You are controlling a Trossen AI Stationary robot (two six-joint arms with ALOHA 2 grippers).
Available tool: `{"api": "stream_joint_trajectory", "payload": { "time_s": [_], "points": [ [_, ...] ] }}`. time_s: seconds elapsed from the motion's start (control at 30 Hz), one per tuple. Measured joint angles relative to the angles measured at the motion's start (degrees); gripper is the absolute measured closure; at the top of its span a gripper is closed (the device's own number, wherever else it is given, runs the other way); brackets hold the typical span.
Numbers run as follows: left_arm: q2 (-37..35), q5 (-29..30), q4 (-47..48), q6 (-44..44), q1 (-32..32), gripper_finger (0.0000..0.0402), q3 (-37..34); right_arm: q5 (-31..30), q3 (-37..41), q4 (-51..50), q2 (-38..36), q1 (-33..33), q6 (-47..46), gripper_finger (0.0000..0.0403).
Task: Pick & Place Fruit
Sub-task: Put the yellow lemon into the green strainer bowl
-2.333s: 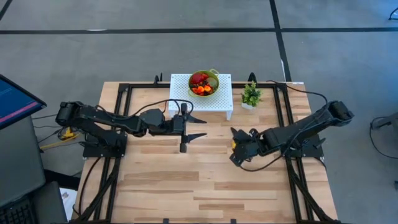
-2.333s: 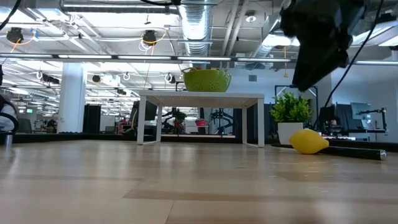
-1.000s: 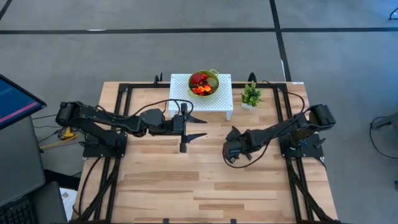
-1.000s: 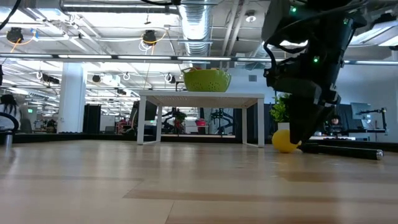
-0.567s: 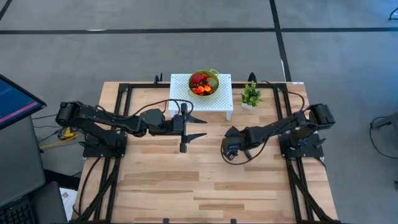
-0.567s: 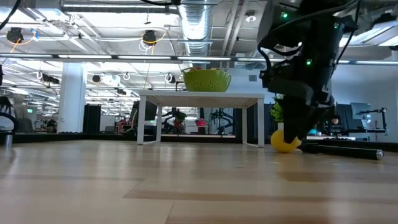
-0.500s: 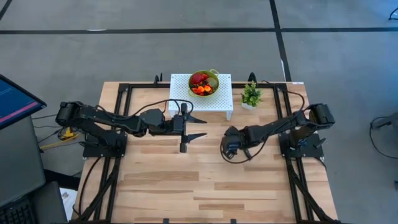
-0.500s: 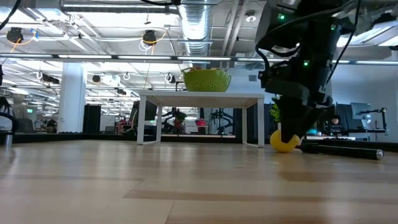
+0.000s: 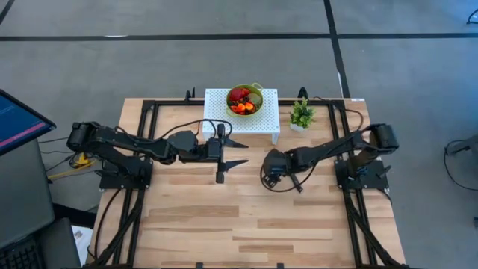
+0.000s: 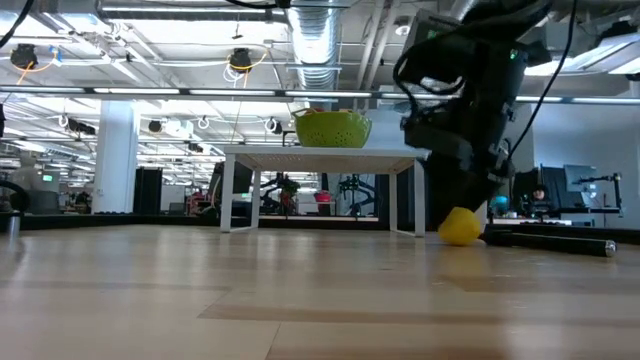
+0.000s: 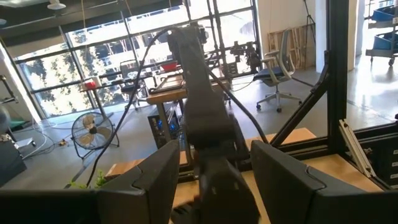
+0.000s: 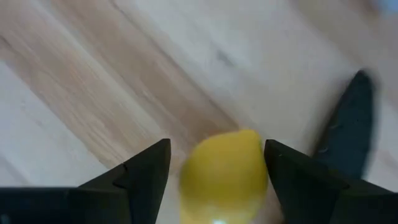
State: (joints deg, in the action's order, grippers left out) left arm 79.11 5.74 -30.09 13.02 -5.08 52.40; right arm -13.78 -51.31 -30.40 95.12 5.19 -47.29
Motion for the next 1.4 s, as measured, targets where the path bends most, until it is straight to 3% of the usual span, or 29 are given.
{"api": "stream_joint_trajectory", "payload": {
  "time_s": [0.23, 0.57, 0.9, 1.03, 1.17, 1.4],
  "points": [
    [0.0, 0.0, -0.1, 0.0, 0.0, 0.0211, 0.0, 3.1, -0.6, -0.4, 6.5, 0.3, -2.5, 0.0148],
    [0.0, 0.0, -0.6, 0.0, 0.0, 0.0211, 0.0, 2.8, 0.2, -1.9, 3.2, 2.3, -4.9, 0.0150],
    [0.0, 0.0, -0.9, 0.0, 0.0, 0.0211, 0.0, 2.5, 0.2, -0.9, 3.4, 2.0, -4.9, 0.0241],
    [0.0, 0.0, -0.9, 0.0, 0.0, 0.0211, 0.0, 2.3, 0.2, -0.4, 3.5, 1.9, -4.9, 0.0255],
    [0.0, 0.0, -1.0, 0.0, 0.0, 0.0211, 0.0, 2.6, 0.2, 0.0, 3.5, 1.6, -4.9, 0.0237],
    [0.0, 0.0, -1.0, 0.0, 0.0, 0.0211, 0.0, 3.7, 0.1, 1.1, 3.4, 0.9, -4.8, 0.0161]
  ]
}}
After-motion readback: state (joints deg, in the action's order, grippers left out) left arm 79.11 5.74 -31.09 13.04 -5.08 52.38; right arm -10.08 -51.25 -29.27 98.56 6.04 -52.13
